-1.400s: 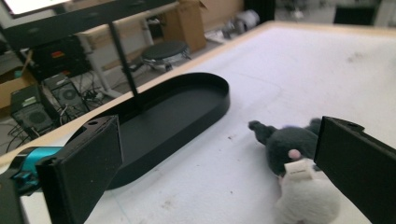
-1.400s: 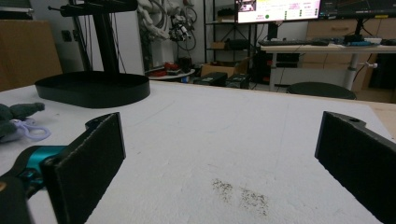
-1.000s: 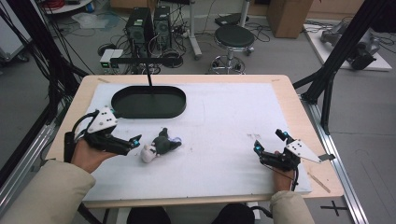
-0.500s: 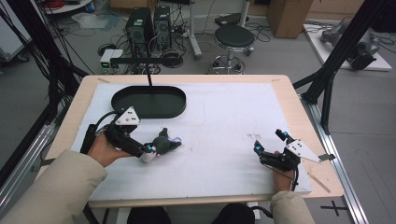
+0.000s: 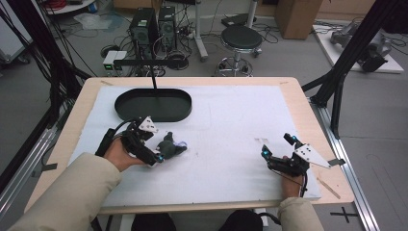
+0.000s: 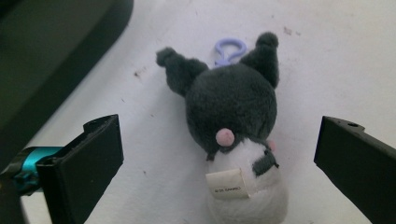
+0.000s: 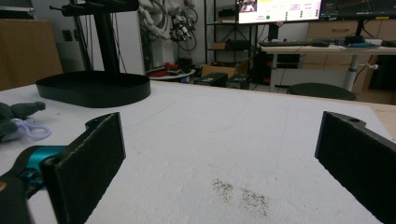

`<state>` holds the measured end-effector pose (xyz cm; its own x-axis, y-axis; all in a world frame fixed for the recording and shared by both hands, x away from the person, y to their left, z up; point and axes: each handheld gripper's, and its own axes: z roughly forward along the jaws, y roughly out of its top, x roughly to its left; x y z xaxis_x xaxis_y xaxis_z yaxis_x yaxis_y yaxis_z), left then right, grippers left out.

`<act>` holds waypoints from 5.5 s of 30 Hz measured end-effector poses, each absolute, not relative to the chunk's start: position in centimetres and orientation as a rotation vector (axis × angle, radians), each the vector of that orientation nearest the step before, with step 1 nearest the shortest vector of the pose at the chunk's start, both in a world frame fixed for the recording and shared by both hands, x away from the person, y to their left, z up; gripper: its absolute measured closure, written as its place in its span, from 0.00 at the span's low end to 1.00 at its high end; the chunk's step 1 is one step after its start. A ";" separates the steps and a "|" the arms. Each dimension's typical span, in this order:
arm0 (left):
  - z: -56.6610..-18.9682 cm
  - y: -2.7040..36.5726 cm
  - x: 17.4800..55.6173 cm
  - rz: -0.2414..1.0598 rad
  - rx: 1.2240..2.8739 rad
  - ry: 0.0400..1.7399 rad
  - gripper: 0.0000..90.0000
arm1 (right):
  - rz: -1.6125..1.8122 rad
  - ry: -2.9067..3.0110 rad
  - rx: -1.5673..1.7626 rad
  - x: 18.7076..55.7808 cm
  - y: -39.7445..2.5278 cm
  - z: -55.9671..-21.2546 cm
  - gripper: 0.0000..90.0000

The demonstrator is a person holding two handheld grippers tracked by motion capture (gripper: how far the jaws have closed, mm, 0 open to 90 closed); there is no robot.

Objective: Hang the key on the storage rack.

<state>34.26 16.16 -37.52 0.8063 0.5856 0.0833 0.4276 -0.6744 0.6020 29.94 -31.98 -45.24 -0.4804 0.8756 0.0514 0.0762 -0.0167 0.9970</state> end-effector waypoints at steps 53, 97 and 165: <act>-37.9 17.5 34.4 0.351 2.361 0.971 0.63 | 1.560 1.616 1.012 30.1 -32.0 -45.2 0.01; -28.7 24.4 41.0 0.648 1.995 1.195 0.63 | 1.561 1.617 1.015 30.1 -32.0 -45.2 0.01; -33.1 23.5 46.7 0.721 2.021 1.359 0.63 | 1.558 1.630 1.029 30.1 -32.0 -45.2 0.01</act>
<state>46.70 23.54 -33.09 0.3306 0.9375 0.1090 0.6164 -0.3019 0.7273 30.12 -32.01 -45.19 -0.4802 0.8749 0.0620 0.1013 -0.0149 0.9947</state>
